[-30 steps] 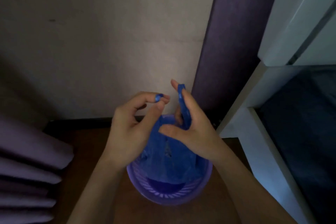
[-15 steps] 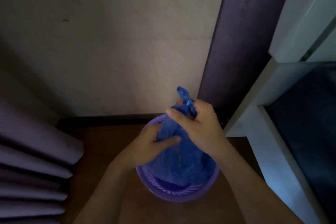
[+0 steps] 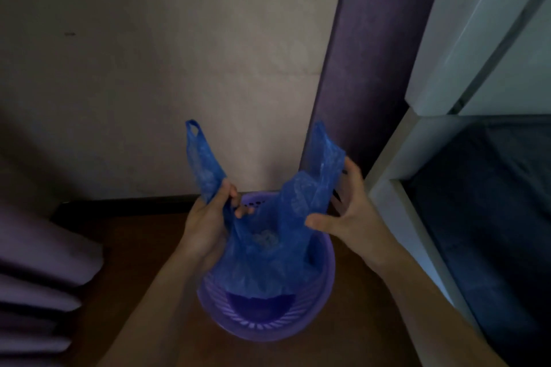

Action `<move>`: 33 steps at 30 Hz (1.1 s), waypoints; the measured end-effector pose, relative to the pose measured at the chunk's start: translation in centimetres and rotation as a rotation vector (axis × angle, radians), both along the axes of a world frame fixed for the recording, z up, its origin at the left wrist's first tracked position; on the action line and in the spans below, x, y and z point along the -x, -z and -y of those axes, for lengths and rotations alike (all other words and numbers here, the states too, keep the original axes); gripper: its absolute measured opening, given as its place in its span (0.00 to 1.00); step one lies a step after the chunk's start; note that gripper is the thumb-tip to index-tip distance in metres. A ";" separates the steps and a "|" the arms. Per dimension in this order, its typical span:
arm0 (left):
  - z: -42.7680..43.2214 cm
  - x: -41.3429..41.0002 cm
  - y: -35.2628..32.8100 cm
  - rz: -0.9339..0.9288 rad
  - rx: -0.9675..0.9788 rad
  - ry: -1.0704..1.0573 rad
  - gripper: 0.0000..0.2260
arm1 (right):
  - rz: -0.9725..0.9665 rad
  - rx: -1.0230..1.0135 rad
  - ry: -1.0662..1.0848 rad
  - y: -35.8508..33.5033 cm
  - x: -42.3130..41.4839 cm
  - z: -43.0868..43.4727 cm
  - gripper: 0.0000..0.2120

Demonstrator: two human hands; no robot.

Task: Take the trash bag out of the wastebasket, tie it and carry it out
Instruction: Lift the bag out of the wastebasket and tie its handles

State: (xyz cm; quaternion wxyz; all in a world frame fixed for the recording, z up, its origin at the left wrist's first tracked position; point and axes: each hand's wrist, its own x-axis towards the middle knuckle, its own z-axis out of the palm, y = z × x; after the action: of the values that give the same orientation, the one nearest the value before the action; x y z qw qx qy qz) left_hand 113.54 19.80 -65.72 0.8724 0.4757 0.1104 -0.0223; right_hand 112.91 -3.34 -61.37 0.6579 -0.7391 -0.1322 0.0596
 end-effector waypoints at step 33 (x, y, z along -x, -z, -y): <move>2.5 2.3 -3.2 0.603 -1.215 0.275 0.08 | -0.534 0.151 0.168 1.9 -1.3 -6.9 0.14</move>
State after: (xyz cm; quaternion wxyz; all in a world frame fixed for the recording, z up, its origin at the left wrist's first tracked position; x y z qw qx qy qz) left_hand 111.27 17.30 -62.47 0.4331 0.8751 -0.2054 0.0664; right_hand 114.16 3.58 -63.25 0.6150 -0.7525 0.1124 0.2069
